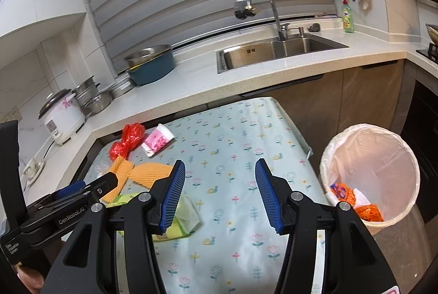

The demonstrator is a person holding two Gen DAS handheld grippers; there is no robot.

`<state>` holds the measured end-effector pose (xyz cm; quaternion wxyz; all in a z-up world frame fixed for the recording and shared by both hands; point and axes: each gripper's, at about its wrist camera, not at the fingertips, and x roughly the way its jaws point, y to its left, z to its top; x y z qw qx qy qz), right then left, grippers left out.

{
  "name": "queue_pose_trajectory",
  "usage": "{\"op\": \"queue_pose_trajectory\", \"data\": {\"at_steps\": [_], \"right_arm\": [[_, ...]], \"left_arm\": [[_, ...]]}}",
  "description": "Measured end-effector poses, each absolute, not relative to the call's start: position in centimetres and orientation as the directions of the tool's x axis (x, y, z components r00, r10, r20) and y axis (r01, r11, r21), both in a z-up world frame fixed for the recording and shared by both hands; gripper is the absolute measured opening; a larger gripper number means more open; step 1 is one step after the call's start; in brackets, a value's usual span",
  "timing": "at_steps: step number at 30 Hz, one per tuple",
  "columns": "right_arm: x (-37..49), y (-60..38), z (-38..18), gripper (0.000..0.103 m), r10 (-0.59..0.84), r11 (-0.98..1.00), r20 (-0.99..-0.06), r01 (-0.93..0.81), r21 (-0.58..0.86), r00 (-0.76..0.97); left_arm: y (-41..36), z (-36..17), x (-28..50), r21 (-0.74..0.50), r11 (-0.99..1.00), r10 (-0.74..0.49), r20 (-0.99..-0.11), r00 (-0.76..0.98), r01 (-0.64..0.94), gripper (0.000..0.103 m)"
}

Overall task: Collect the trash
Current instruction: 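Move both open tools back over the orange foam nets on the table, then grasp an orange foam net with the left tool while the right tool grasps another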

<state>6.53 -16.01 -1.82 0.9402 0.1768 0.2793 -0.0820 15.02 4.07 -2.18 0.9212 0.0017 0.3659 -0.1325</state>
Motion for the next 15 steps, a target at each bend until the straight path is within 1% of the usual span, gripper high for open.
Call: {"op": "queue_pose_trajectory", "data": {"at_steps": [15], "right_arm": [[13.3, -8.4, -3.1, 0.052, 0.036, 0.958, -0.598, 0.142, 0.248, 0.801]], "left_arm": [[13.4, -4.8, 19.9, -0.109, 0.989, -0.145, -0.714, 0.685, 0.096, 0.079]]}}
